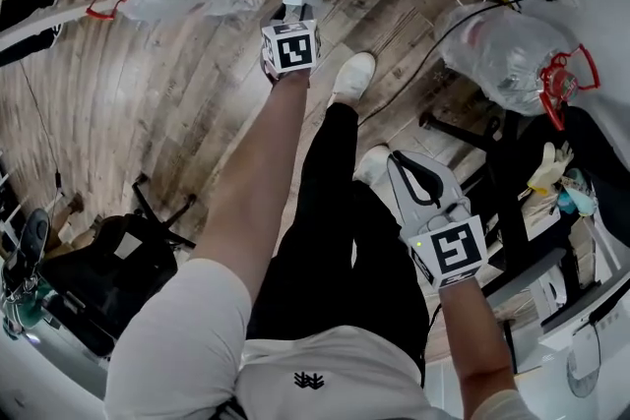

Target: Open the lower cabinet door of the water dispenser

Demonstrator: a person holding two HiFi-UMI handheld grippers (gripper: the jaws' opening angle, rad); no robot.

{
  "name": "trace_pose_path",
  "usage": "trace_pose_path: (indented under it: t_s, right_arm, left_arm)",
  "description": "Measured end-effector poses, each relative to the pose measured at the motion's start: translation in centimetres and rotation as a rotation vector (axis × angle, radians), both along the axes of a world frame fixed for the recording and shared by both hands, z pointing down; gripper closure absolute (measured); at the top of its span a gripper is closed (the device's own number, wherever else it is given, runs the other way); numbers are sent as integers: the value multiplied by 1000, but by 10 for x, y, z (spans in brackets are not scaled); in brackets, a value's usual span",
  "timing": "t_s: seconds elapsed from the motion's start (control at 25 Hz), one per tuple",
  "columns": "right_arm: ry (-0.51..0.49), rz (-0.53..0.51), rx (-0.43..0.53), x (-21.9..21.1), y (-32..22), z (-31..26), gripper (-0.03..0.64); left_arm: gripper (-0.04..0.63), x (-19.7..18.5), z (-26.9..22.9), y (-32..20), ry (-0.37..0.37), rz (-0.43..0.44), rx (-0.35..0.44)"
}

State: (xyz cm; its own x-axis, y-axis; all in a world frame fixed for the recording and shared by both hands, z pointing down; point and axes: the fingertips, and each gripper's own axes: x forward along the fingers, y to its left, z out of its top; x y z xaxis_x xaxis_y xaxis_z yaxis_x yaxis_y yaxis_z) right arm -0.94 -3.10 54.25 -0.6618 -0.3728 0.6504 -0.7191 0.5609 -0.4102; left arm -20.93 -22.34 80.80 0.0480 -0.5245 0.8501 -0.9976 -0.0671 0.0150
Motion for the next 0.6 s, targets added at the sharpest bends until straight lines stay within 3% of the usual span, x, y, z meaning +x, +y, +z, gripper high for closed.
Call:
trace_pose_path:
  t_s: [0.6]
  right_arm:
    - [9,-86,-7,-37,-22,10,601]
  left_arm:
    - [370,-84,-7,-39,-40,-12,47]
